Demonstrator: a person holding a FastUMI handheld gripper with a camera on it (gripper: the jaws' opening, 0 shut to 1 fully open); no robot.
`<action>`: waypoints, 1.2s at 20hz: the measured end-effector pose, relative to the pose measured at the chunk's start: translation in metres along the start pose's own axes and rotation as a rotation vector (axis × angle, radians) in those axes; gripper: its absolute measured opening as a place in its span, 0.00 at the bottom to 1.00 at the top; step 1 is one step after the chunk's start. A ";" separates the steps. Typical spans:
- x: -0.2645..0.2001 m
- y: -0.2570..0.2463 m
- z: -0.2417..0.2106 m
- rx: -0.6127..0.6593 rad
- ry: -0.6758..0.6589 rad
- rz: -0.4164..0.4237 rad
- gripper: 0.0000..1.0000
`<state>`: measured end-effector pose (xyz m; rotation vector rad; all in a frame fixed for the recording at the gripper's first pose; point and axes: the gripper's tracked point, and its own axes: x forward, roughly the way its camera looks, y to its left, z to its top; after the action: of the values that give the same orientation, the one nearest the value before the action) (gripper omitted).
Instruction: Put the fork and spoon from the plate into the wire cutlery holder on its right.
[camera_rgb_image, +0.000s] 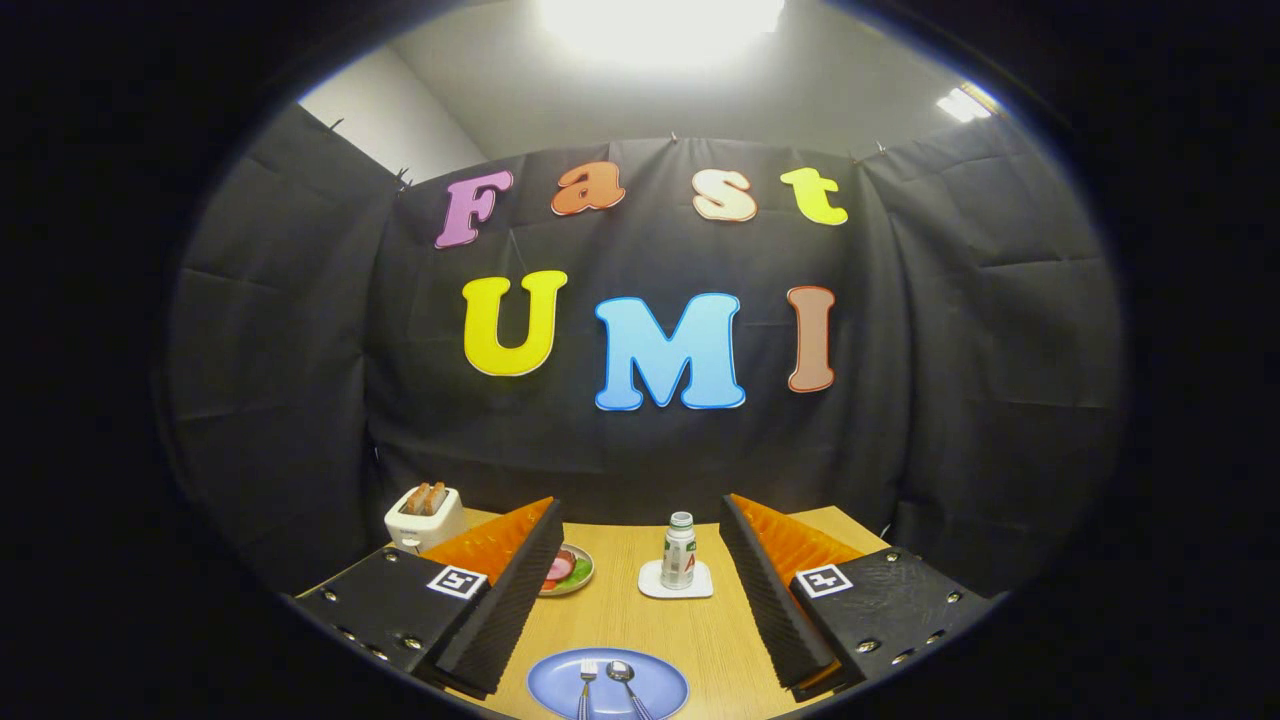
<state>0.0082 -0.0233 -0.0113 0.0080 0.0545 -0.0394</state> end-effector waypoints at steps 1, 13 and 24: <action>0.000 0.002 0.000 -0.007 0.004 0.008 0.96; 0.003 0.021 -0.047 -0.050 0.128 0.063 0.97; -0.001 0.027 -0.145 -0.116 0.401 0.156 0.95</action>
<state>0.0006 0.0052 -0.1559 -0.0959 0.4567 0.1224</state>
